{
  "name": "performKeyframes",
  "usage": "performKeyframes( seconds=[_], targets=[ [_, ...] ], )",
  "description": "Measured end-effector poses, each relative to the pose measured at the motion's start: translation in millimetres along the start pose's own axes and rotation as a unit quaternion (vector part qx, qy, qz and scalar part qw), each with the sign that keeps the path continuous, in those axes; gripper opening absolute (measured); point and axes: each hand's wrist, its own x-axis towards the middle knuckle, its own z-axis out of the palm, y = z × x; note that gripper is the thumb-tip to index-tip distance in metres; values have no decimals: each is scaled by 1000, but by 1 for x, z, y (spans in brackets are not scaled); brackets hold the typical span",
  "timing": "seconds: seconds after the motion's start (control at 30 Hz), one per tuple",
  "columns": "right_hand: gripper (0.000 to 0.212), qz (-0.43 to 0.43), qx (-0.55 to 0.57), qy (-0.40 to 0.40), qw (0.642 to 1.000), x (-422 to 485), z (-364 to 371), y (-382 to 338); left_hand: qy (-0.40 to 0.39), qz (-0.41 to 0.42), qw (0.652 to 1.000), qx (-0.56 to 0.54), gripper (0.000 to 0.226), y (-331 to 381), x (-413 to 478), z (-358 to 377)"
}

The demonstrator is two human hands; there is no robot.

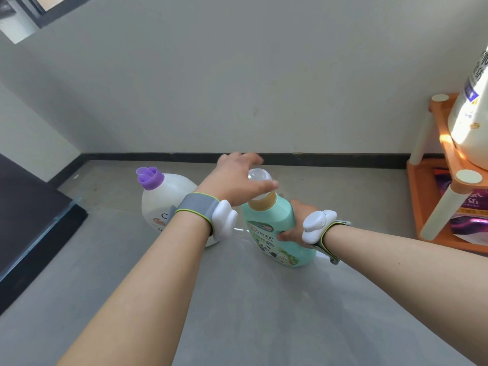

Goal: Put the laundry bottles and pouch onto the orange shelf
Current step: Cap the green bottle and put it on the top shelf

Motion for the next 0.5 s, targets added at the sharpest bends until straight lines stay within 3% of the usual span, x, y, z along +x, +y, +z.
performKeyframes(
  seconds=[0.07, 0.17, 0.3, 0.33, 0.4, 0.5],
  targets=[
    [52, -3, 1, 0, 1000, 1, 0, -1, -10, 12, 1000, 19, 44, -2, 2, -2],
    [51, 7, 3, 4, 1000, 4, 0, 0, -67, 15, 996, -59, 53, 2, 0, -5],
    [51, -7, 3, 4, 1000, 3, 0, 1, 8, -3, 998, 54, 44, 7, 1, -3],
    [53, -2, 2, 6, 1000, 3, 0, 1, -12, 12, 999, 36, 36, 7, 2, -4],
    [54, 8, 0, 7, 1000, 5, 1, 2, -71, 30, 997, -29, 44, 9, 0, -6],
    [52, -4, -4, 3, 1000, 5, 1, 3, -23, -1, 1000, -16, 42, 13, -3, -3]
  ],
)
